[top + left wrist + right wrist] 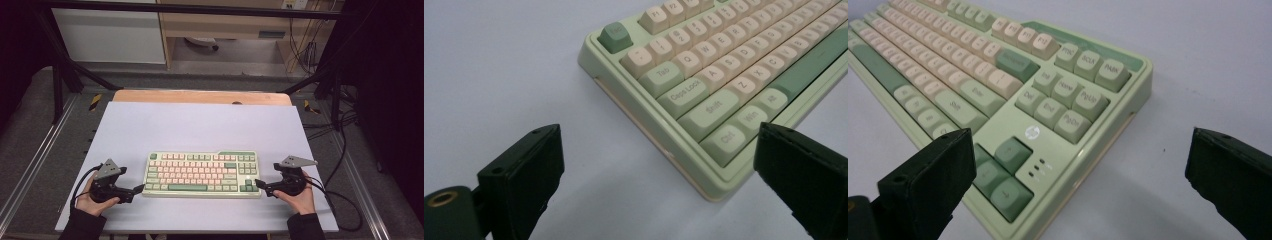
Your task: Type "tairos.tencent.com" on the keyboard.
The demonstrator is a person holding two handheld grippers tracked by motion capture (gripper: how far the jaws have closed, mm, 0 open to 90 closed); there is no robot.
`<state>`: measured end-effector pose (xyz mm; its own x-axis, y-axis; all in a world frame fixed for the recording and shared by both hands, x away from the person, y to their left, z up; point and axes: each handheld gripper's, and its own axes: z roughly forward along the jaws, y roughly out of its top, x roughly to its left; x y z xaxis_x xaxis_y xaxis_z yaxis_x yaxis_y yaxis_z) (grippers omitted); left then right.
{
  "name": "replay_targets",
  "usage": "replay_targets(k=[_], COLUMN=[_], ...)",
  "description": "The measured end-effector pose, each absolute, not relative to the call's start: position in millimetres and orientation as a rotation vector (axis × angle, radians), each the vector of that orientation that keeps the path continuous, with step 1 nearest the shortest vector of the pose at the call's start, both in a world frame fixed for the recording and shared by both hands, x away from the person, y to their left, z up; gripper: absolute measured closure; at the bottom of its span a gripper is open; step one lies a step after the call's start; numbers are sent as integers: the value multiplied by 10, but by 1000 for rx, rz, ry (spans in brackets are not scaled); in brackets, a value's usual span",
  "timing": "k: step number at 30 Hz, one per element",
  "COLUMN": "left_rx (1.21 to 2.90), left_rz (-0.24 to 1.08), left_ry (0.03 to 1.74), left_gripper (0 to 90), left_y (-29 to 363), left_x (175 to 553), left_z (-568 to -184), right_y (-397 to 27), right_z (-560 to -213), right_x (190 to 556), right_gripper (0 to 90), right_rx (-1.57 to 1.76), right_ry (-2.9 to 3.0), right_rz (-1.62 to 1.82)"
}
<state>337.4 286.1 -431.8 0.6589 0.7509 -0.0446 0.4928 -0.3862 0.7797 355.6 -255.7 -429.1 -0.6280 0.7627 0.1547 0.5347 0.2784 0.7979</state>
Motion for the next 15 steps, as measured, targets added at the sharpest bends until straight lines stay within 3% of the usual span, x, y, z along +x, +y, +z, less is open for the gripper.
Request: replay_targets(k=[15], left_rx=[2081], left_rz=[400], left_ry=[960], left_gripper=[52], left_y=[2893], left_x=[3346], left_z=[-4382], right_y=[-2722], right_z=[-4439], right_x=[3469], right_gripper=[4], right_rx=[1211], right_ry=[2323], right_rz=[1232])
